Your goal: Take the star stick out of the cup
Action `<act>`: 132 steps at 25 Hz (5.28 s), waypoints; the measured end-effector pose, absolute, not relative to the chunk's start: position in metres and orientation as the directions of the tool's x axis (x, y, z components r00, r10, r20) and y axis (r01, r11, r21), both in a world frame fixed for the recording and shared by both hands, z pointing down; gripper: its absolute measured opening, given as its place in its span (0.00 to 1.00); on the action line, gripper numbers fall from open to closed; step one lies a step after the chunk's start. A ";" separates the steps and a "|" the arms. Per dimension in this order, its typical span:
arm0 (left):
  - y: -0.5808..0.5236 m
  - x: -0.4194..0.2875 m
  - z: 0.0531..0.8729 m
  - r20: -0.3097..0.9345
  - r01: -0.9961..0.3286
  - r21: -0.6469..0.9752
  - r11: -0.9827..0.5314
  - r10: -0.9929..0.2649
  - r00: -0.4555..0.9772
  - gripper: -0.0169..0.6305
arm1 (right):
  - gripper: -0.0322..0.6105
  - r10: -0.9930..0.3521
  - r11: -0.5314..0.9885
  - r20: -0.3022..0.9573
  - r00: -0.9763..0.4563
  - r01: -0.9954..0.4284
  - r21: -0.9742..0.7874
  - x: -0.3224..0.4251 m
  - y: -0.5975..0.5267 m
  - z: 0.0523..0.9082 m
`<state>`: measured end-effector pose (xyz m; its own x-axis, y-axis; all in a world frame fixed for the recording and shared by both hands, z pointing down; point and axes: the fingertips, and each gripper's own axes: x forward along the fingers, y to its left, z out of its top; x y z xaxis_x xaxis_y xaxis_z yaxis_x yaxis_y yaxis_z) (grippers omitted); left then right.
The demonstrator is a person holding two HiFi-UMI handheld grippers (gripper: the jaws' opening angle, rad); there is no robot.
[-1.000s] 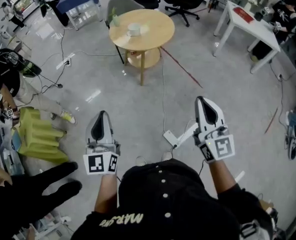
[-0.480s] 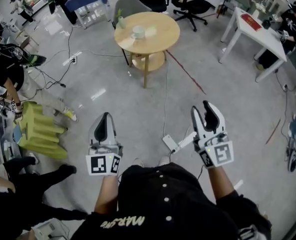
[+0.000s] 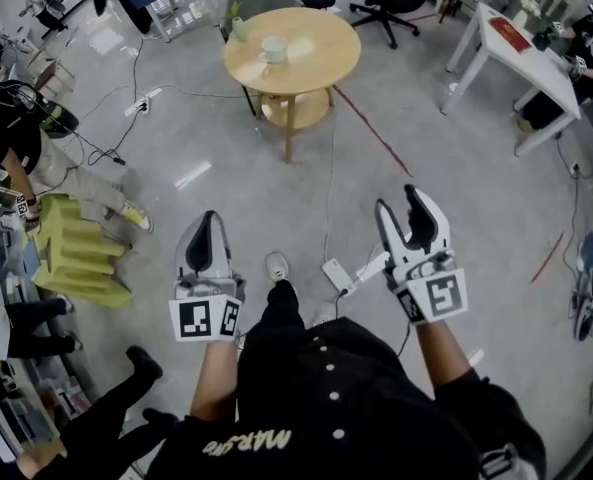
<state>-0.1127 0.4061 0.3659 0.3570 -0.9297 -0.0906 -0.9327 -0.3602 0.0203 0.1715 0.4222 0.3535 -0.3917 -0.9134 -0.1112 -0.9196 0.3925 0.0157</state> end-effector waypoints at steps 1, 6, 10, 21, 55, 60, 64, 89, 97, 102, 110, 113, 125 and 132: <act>0.398 -0.113 0.368 -0.089 -0.932 0.022 -0.361 -0.930 0.358 0.02 | 0.36 -0.914 0.391 -0.112 -0.391 -0.920 0.017 0.170 0.416 0.355; 0.355 -0.117 0.372 -0.112 -0.924 0.015 -0.382 -0.919 0.379 0.02 | 0.36 -0.918 0.378 -0.115 -0.379 -0.925 0.030 0.160 0.377 0.357; 0.309 -0.131 0.368 -0.126 -0.917 0.010 -0.399 -0.910 0.394 0.02 | 0.36 -0.925 0.362 -0.111 -0.363 -0.932 0.033 0.143 0.334 0.354; 0.178 -0.187 0.365 -0.146 -0.906 0.075 -0.417 -0.903 0.403 0.02 | 0.34 -0.940 0.315 -0.141 -0.311 -0.949 -0.001 0.094 0.210 0.340; -0.158 -0.132 0.352 -0.134 -0.893 0.029 -0.450 -0.887 0.443 0.02 | 0.34 -0.929 0.350 -0.145 -0.341 -0.936 -0.042 0.119 -0.142 0.338; -0.215 -0.103 0.348 -0.128 -0.904 0.026 -0.426 -0.899 0.420 0.02 | 0.34 -0.920 0.372 -0.148 -0.362 -0.927 -0.050 0.149 -0.204 0.333; -0.253 -0.086 0.349 -0.126 -0.911 0.022 -0.412 -0.905 0.407 0.02 | 0.34 -0.913 0.393 -0.141 -0.382 -0.917 -0.064 0.164 -0.247 0.339; -0.404 -0.055 0.427 -0.023 -0.841 -0.049 -0.539 -0.841 0.540 0.02 | 0.33 -0.828 0.169 0.411 -0.382 -0.869 -0.465 0.159 -0.428 0.574; -0.425 -0.042 0.454 0.032 -0.810 -0.088 -0.579 -0.815 0.579 0.02 | 0.28 -0.674 0.025 0.578 -0.460 -0.796 -0.604 0.137 -0.430 0.655; -0.432 -0.046 0.466 0.053 -0.813 -0.070 -0.578 -0.816 0.576 0.02 | 0.22 -0.641 -0.011 0.596 -0.484 -0.770 -0.637 0.127 -0.431 0.670; -0.432 -0.056 0.480 0.091 -0.824 -0.060 -0.563 -0.825 0.557 0.02 | 0.08 -0.626 -0.004 0.597 -0.502 -0.763 -0.646 0.117 -0.430 0.678; -0.432 -0.060 0.477 0.087 -0.826 -0.063 -0.560 -0.828 0.554 0.02 | 0.08 -0.630 0.015 0.602 -0.490 -0.782 -0.623 0.115 -0.433 0.672; -0.429 -0.073 0.464 0.108 -0.833 -0.093 -0.545 -0.837 0.536 0.02 | 0.08 -0.568 0.381 0.649 -0.507 -0.860 -0.339 0.108 -0.424 0.608; -0.425 -0.070 0.452 0.114 -0.829 -0.079 -0.553 -0.832 0.544 0.02 | 0.08 -0.596 0.479 0.625 -0.504 -0.848 -0.228 0.104 -0.416 0.555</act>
